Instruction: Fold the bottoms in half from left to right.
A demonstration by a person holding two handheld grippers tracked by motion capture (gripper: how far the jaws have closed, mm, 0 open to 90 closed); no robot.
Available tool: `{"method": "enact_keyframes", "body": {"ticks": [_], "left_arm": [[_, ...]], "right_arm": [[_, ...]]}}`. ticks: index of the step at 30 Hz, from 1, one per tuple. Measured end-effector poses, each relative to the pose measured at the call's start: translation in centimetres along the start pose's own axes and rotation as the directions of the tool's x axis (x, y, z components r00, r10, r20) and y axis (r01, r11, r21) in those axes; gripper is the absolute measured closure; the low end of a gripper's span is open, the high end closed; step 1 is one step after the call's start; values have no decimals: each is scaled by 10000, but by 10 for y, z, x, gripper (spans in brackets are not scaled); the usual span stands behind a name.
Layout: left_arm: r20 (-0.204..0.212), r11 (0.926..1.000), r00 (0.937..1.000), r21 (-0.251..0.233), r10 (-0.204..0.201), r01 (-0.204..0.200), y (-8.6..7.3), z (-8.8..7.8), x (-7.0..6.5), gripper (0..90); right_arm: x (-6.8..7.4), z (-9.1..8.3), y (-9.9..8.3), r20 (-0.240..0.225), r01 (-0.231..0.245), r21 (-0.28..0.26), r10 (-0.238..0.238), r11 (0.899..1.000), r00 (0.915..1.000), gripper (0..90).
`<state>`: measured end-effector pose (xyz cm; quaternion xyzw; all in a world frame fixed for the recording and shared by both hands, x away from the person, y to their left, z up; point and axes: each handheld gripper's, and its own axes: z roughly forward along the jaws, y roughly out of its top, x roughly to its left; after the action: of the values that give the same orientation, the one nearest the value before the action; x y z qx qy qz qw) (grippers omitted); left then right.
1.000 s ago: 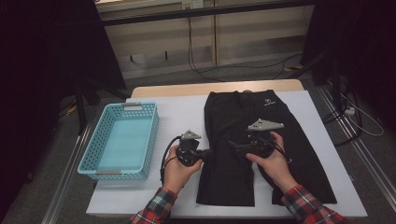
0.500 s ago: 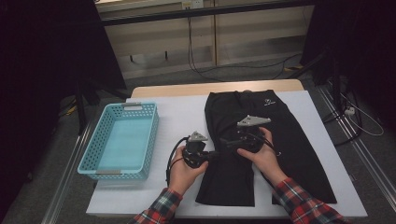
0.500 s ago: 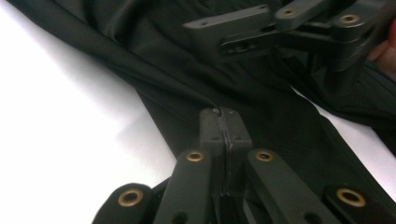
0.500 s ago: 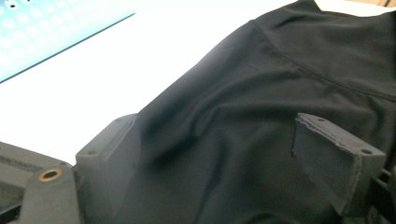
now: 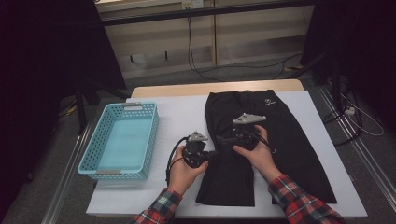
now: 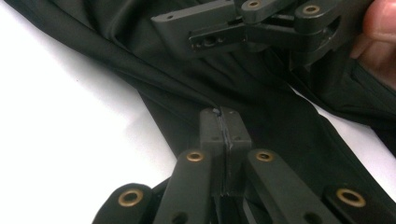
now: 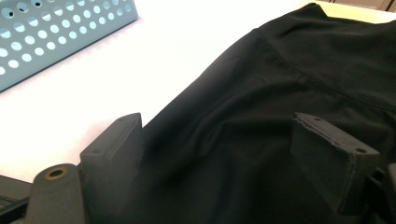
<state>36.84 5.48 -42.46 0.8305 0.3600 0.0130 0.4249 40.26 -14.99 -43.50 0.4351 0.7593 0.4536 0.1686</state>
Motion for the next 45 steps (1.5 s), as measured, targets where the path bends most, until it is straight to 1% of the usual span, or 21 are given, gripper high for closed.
{"method": "enact_keyframes", "body": {"ticks": [4, 5, 6, 7, 11, 15, 16, 17, 19, 20, 22, 24, 26, 27, 29, 31, 34, 36, 38, 42, 45], "left_arm": [[-18, 10000, 10000, 5, 48, -48, 0, 1, -1, 900], [-4, 10000, 10000, 5, 17, -17, 0, 1, -1, 900], [14, 10000, 10000, -7, -14, 14, 0, 1, -1, 900], [22, 10000, 10000, -7, -15, 15, 0, 2, -2, 900], [-6, 10000, 10000, 37, 55, -55, 0, 2, -2, 900], [28, 10000, 10000, 57, 79, -79, 1, 2, -2, 900], [40, 10000, 10000, 66, 72, -73, 1, 1, -2, 900], [52, 10000, 10000, 25, 5, -5, 1, 1, -2, 900], [47, 10000, 10000, 32, 11, -11, 1, 1, -2, 900], [31, 10000, 10000, 29, 24, -24, 1, 1, -2, 900], [33, 10000, 10000, 14, 34, -35, 1, 1, -2, 900], [47, 10000, 10000, -21, 65, -65, 1, 1, -1, 899], [54, 10000, 10000, -5, 67, -67, 2, 1, -1, 899], [54, 10000, 10000, -5, 67, -67, 2, 1, -1, 899], [87, 9999, 9999, -36, 137, -137, 3, 1, -1, 899], [122, 9999, 9998, -9, 145, -145, 3, 2, -2, 899], [164, 9999, 9997, -25, 161, -161, 4, 2, -2, 899], [148, 9998, 9997, -54, 169, -169, 3, 2, -2, 899], [138, 9998, 9997, -69, 193, -192, 4, 2, -2, 899], [164, 9998, 9997, -127, 175, -173, 4, 1, -1, 899], [151, 9997, 9998, -190, 148, -145, 5, 2, -1, 900]], "right_arm": [[1, 3, 1, -56, -6, -2, 6, 10000, 10000, 187], [1, 3, 2, 10, 6, -1, -6, 10000, 10000, 187], [2, 4, 3, 116, 133, -3, -133, 9999, 9998, 191], [2, 5, 4, 57, 191, -5, -191, 9998, 9998, 200], [5, 11, 5, -130, 147, 49, -146, 9999, 9998, 209], [6, 16, 6, -185, 157, 155, -154, 9998, 9997, 209], [7, 18, 8, -145, 247, 181, -244, 9995, 9996, 216], [7, 20, 9, -199, 160, 175, -156, 9997, 9997, 226], [6, 24, 11, -299, 52, 252, -44, 9997, 9995, 234], [6, 26, 11, -312, 64, 317, -54, 9995, 9995, 257], [6, 32, 9, -283, 225, 514, -210, 9984, 9994, 265], [5, 38, 6, -377, 85, 655, -60, 9978, 9993, 284], [3, 42, 4, -345, 43, 705, -19, 9975, 9994, 319], [3, 42, 4, -345, 43, 705, -19, 9975, 9994, 319], [2, 46, 5, -340, -80, 849, 109, 9964, 9994, 382], [2, 48, 6, -370, 8, 863, 24, 9963, 9993, 485], [1, 49, 8, -505, 179, 827, -137, 9964, 9986, 742], [0, 50, 9, -712, 189, 858, -128, 9961, 9974, 845], [-1, 49, 9, -790, 207, 913, -134, 9956, 9968, 887], [-8, 40, 10, -584, 351, 921, -298, 9951, 9978, 892], [-14, 28, 12, -393, 179, 776, -148, 9968, 9991, 892]]}}
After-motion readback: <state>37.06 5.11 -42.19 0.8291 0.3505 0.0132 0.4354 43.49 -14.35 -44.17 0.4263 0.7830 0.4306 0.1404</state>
